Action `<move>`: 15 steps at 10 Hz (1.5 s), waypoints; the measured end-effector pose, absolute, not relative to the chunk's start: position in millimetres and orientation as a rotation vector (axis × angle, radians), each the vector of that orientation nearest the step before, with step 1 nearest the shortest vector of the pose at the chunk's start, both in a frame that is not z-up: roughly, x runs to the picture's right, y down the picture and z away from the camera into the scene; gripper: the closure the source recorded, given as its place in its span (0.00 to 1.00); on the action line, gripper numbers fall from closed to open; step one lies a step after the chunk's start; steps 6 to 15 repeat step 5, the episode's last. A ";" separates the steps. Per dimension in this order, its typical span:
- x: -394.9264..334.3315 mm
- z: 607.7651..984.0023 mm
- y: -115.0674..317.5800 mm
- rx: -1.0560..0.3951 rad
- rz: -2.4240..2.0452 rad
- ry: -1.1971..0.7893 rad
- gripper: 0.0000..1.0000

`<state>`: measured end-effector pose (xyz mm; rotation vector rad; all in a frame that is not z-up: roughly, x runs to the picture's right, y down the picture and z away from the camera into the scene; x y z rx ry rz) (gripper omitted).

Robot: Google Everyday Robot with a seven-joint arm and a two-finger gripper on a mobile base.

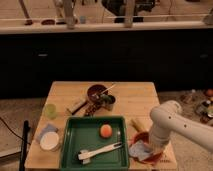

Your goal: Wipe red bowl with towel

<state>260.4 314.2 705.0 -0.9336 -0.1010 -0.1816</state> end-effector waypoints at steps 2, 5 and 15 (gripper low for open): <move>278.6 698.1 310.2 -0.912 -0.144 -0.091 1.00; 300.1 699.7 304.1 -0.880 -0.092 -0.102 1.00; 300.1 699.7 304.1 -0.880 -0.092 -0.102 1.00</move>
